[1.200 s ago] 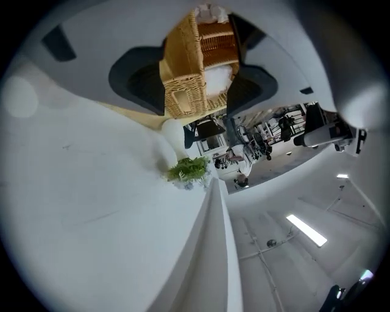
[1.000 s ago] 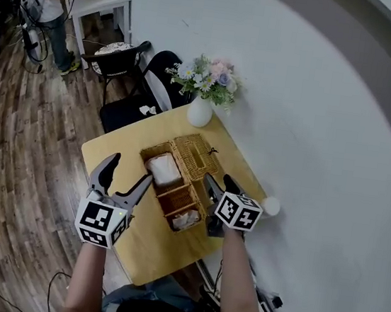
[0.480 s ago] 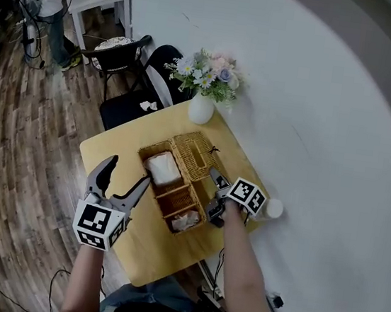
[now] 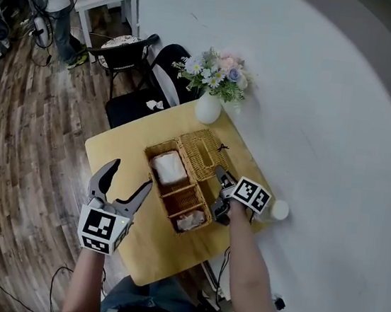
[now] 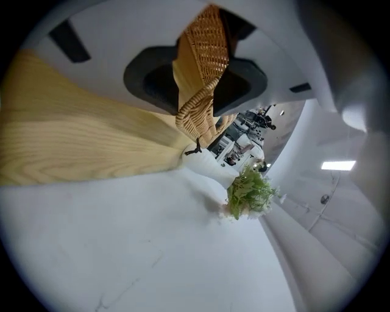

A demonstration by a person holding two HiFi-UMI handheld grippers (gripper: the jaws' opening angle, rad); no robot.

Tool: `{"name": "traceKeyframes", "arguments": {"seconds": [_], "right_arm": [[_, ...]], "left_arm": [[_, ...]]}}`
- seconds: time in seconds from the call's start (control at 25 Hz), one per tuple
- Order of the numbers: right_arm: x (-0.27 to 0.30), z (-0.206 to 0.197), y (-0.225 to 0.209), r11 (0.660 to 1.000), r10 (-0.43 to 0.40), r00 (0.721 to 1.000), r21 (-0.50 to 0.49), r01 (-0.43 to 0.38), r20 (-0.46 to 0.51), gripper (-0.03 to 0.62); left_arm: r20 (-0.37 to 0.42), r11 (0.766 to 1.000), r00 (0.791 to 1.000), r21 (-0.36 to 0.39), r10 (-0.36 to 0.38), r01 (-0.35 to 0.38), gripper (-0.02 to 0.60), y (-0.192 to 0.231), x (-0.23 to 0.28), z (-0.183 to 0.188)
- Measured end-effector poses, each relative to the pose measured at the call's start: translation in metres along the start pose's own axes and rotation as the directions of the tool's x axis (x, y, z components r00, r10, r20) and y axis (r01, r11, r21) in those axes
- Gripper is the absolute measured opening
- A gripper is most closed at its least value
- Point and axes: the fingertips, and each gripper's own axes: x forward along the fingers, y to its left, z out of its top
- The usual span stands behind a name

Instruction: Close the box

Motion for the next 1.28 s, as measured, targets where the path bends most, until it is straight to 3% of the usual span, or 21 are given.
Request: {"name": "traceKeyframes", "arguments": {"seconds": [0.28,0.56,0.92,1.28], "right_arm": [[-0.009,0.011,0.018,0.974,-0.108,0.993,-0.197,0.113,0.035,0.183],[-0.025,0.019,0.045,0.905,-0.218,0.969,-0.347,0.246,0.117,0.170],[-0.044,0.019,0.081,0.868,-0.241,0.954,-0.400,0.294,0.177,0.098],[-0.053,0.008,0.113,0.862,-0.205,0.959,-0.429,0.271,0.193,0.066]], "left_arm": [[0.050,1.000,0.998,0.007,-0.022,0.022,0.368,-0.002,-0.010,0.008],[0.046,0.999,0.998,-0.006,-0.049,0.050,0.368,0.009,-0.034,0.004],[0.084,0.997,0.994,-0.010,-0.075,0.076,0.367,0.025,-0.060,0.014],[0.138,0.996,0.986,-0.006,-0.092,0.093,0.368,0.034,-0.076,0.031]]}}
